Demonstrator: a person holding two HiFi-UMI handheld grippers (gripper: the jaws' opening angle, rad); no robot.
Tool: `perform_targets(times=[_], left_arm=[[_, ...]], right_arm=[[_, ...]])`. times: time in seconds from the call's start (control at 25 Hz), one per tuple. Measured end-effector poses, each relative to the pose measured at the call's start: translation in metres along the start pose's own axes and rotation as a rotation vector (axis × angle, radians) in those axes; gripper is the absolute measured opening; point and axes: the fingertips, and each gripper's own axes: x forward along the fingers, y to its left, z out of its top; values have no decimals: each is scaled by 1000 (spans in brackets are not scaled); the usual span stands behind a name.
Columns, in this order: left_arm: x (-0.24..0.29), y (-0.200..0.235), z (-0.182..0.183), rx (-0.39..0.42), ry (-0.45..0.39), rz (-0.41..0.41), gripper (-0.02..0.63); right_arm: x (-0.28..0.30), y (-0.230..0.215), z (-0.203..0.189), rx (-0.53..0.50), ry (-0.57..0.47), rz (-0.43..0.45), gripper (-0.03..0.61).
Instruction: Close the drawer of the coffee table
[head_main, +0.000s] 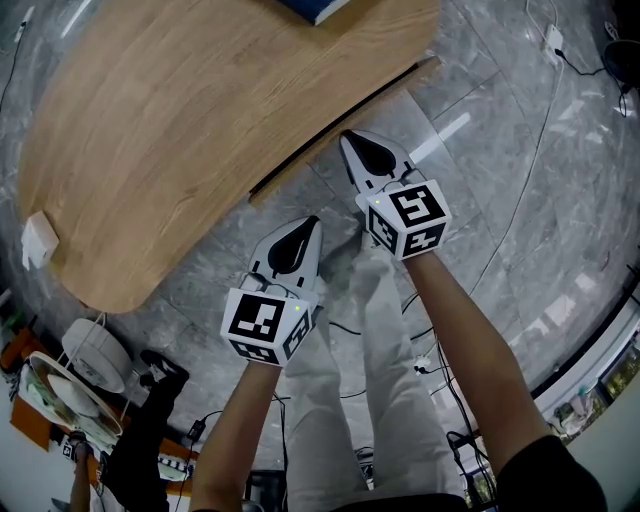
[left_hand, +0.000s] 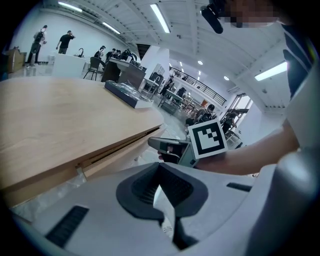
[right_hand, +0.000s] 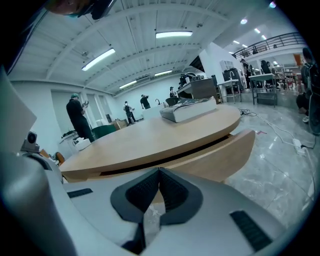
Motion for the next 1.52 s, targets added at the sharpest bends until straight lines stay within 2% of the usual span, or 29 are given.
perform_targets(times=[1.0, 1.52], left_arm=[[4, 15, -4, -18, 11, 10, 0], [5, 16, -3, -22, 11, 20, 0]], right_arm=[[18, 6, 12, -84, -92, 35, 18], [18, 5, 0, -80, -26, 37, 18]])
